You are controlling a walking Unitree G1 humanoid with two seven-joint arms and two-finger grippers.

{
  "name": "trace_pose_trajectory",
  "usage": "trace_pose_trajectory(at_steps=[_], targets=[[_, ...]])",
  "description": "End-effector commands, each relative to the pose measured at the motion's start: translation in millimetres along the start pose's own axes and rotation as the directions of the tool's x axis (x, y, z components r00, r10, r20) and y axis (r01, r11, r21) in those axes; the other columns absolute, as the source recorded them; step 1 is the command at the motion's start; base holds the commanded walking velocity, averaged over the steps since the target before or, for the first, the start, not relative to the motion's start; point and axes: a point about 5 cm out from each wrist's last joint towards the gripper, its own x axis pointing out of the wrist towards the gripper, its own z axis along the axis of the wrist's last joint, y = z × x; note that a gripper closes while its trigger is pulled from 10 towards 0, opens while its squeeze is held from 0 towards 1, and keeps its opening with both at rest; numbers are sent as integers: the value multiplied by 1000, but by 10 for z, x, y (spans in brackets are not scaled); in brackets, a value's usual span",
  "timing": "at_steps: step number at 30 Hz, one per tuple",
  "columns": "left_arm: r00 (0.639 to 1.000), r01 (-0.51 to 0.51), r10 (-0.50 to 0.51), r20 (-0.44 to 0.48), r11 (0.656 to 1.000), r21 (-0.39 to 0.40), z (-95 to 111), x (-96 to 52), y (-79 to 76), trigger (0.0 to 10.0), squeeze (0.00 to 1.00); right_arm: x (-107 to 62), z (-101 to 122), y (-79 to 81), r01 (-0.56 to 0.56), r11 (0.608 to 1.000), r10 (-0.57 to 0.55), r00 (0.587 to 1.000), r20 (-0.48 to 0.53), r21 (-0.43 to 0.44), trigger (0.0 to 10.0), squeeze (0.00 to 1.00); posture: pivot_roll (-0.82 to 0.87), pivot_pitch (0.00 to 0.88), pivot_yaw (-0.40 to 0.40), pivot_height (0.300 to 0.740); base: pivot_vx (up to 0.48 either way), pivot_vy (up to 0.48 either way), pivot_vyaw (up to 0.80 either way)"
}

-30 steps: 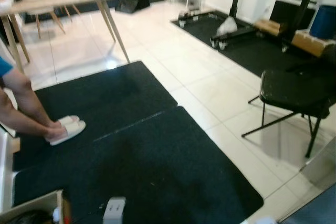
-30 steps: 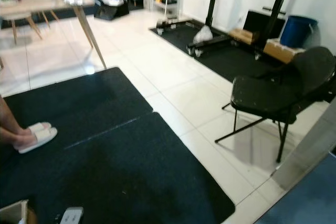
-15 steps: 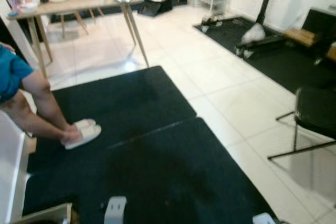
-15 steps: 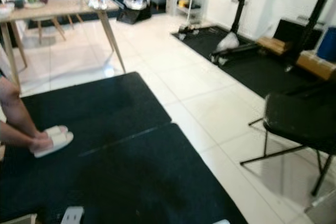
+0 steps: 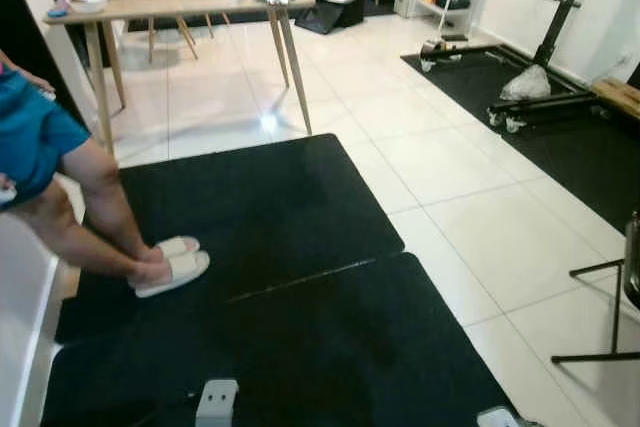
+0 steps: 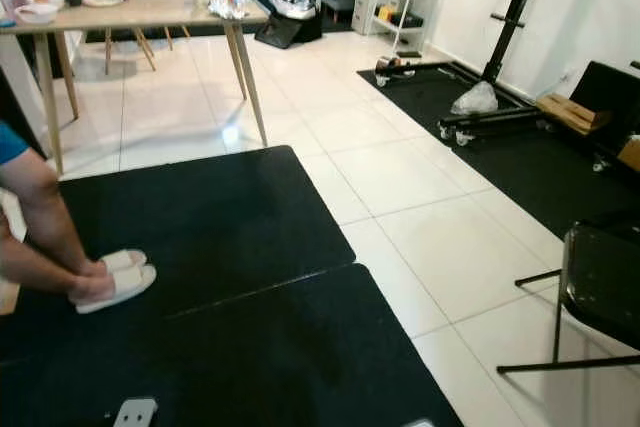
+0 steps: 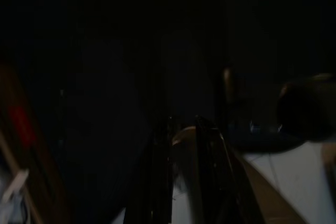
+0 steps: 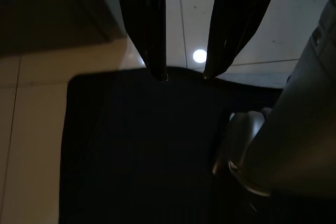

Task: Restocking fridge

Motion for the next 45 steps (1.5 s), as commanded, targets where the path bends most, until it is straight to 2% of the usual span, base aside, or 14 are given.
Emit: trace_pose_trajectory(at_steps=[1,38,45], targets=[[1000,-3,3,-24,1000,5,-73,-17,12,10000,0,4,47,-17,3,1000,-3,1000,13,-10,10000,0,-18,0,-14,740,480,0,0],[999,7,-7,-32,1000,11,-103,-16,-15,10000,0,6,8,4,3,1000,-4,1000,-17,-16,10000,0,-16,0,-14,740,480,0,0],[999,7,-7,-32,1000,12,-103,-18,-12,10000,0,6,-16,17,-4,1000,4,999,-35,-5,10000,0,-12,0,-13,740,480,0,-800]])
